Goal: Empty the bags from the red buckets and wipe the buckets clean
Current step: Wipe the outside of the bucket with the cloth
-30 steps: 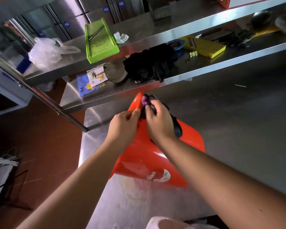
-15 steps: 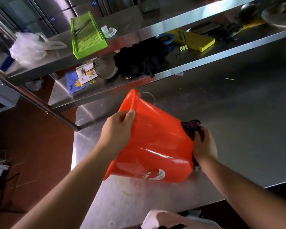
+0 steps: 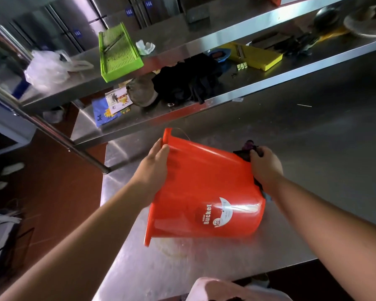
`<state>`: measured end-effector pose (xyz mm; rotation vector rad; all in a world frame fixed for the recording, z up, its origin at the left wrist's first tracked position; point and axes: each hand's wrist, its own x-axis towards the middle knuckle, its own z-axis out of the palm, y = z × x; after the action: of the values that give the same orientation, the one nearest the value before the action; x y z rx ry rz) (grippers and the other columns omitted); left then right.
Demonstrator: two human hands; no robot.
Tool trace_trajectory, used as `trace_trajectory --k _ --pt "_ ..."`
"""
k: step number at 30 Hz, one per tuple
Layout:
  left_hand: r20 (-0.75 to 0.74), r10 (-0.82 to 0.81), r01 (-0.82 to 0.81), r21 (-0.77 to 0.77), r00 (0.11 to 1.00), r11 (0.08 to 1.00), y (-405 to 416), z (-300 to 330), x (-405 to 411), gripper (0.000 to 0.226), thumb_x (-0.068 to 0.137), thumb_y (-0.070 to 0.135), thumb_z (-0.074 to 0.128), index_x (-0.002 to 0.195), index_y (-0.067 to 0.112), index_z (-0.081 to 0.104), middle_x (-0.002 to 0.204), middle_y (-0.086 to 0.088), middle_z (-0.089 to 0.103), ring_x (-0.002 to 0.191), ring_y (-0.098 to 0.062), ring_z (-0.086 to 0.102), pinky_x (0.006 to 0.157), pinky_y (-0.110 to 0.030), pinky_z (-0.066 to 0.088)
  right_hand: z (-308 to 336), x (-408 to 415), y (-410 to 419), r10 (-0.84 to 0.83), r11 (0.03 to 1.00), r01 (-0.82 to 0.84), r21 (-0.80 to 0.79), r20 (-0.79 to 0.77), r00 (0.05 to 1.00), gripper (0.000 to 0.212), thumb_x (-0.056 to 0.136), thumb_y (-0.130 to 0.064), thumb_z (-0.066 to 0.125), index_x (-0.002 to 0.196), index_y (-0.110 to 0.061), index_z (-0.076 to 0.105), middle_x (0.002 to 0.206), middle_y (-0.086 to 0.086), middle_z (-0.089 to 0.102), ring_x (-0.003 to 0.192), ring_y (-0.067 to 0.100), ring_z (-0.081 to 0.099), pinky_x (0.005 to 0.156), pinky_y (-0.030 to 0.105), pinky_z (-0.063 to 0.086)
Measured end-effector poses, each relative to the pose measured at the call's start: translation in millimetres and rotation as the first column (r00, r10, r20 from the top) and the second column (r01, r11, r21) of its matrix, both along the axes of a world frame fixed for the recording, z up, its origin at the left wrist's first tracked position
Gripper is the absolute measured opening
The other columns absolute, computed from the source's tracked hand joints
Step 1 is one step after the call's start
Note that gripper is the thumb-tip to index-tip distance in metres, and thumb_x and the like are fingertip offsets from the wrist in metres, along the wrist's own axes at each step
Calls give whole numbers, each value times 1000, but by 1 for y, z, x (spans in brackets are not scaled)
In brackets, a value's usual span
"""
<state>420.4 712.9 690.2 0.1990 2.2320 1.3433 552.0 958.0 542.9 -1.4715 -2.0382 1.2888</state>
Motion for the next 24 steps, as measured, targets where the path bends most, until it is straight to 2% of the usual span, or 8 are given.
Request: trace_trajectory --k 4,6,9,11,13,16,20,24 --pt "39 24 -25 43 999 999 6 0 4 41 106 47 43 146 54 50 93 -11 76 76 -24 69 90 -60 60 26 -15 -29 58 995 -63 73 70 996 25 95 -40 45 102 -20 58 113 13 63 102 36 59 84 42 50" --pt "63 32 -35 52 997 998 14 2 1 40 107 46 43 144 54 51 85 -7 72 75 -24 68 90 -59 60 50 -29 -53 126 986 -126 110 4 992 28 95 -41 45 107 -21 60 113 12 64 105 36 60 89 46 51" --pt "59 9 -13 59 998 998 28 2 -1 43 104 44 43 146 51 51 93 -11 67 85 -29 60 88 -52 56 88 -55 -92 283 950 -246 191 -202 937 22 96 -35 48 104 -19 62 106 10 68 100 32 62 83 43 51" --pt "52 12 -16 63 999 998 34 2 -2 42 108 38 41 148 45 51 111 -14 74 94 -34 68 95 -49 54 108 -69 -114 364 924 -299 239 -304 880 18 97 -30 51 102 -18 64 103 7 69 98 27 61 77 37 46" --pt "55 7 -10 61 998 998 36 4 -6 40 110 34 39 147 40 54 123 -14 73 114 -43 69 106 -60 52 114 -74 -125 419 904 -338 262 -386 822 14 97 -28 52 99 -18 62 98 3 67 94 23 59 73 35 41" --pt "40 -6 4 58 999 998 32 2 -10 39 111 33 37 143 40 57 124 -16 72 118 -45 67 105 -66 50 98 -61 -124 535 808 -374 455 -299 791 16 97 -30 53 103 -17 60 99 2 63 94 24 58 77 40 45" --pt "51 30 -31 32 998 999 23 1 -14 42 108 44 40 148 46 51 97 -9 63 87 -29 54 87 -47 53 49 -22 -96 403 815 -256 520 -191 895 20 96 -27 58 110 -16 64 107 6 66 100 29 61 86 40 48" --pt "33 65 -64 -27 997 998 19 2 -15 43 103 52 43 145 45 52 95 -6 71 81 -25 66 91 -56 61 -10 38 -46 136 914 -93 394 -84 987 20 98 -27 53 113 -17 61 111 8 63 105 34 59 83 39 46"
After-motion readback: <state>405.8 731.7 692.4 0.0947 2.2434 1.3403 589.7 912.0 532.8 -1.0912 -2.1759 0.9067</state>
